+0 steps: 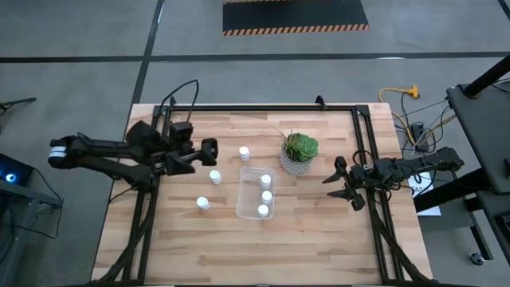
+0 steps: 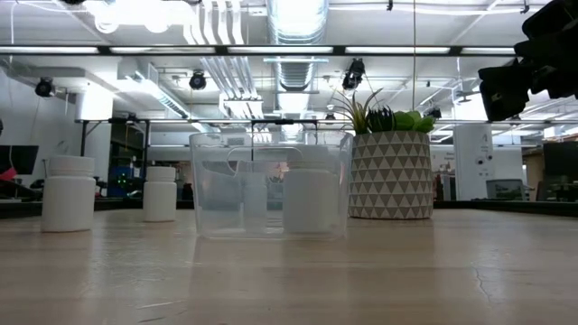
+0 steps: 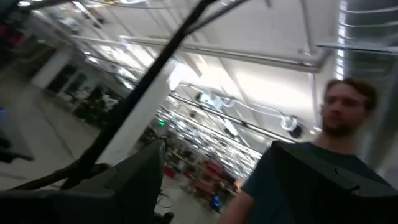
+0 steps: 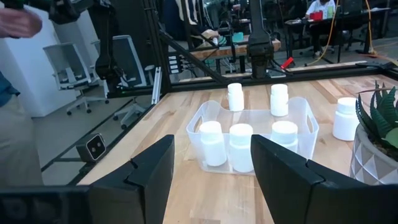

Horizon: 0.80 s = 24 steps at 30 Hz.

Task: Pick and place pill bottles into a basket
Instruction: Put the white medicine bottle into the transparent bin

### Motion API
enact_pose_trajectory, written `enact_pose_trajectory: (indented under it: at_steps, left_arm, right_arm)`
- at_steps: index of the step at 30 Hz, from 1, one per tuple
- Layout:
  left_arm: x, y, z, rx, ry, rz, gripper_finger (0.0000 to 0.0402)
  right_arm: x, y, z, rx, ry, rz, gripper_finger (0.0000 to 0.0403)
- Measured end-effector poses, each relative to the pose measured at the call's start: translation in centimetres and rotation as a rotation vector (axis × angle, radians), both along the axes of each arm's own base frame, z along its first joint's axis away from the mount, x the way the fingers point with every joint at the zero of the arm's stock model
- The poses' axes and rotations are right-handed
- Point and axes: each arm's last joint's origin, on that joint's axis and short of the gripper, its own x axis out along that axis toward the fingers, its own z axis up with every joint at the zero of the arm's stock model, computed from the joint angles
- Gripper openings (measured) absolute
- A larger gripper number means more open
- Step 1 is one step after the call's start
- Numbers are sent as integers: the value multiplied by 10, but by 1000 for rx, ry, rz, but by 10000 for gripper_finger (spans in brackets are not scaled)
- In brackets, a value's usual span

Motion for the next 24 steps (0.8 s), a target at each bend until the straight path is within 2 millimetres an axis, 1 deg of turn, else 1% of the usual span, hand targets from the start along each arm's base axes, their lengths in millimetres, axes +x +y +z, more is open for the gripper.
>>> enact_pose_trajectory:
  at_steps: [5, 8, 10, 13, 17, 21, 24]
  left_arm:
    - [-1, -5, 26, 42, -57, -66, 274]
    - [-1, -7, 42, 71, -21, -75, 274]
    - [1, -8, 51, 126, 53, -56, 274]
    - [1, -10, 66, 252, 188, -15, 274]
    - [-7, -12, 90, 413, 311, 59, 274]
    - [-13, -16, 108, 492, 404, 128, 274]
    - [-16, -20, 115, 524, 495, 150, 274]
  right_arm:
    - [0, 0, 0, 0, 0, 0, 201]
    - [0, 0, 0, -1, 0, 0, 201]
    - [0, 0, 0, 0, -1, 0, 201]
    - [0, 0, 0, -1, -1, 0, 201]
    - [0, 0, 0, -1, -1, 0, 201]
    - [0, 0, 0, 0, -1, 0, 201]
    - [0, 0, 0, 0, -1, 0, 201]
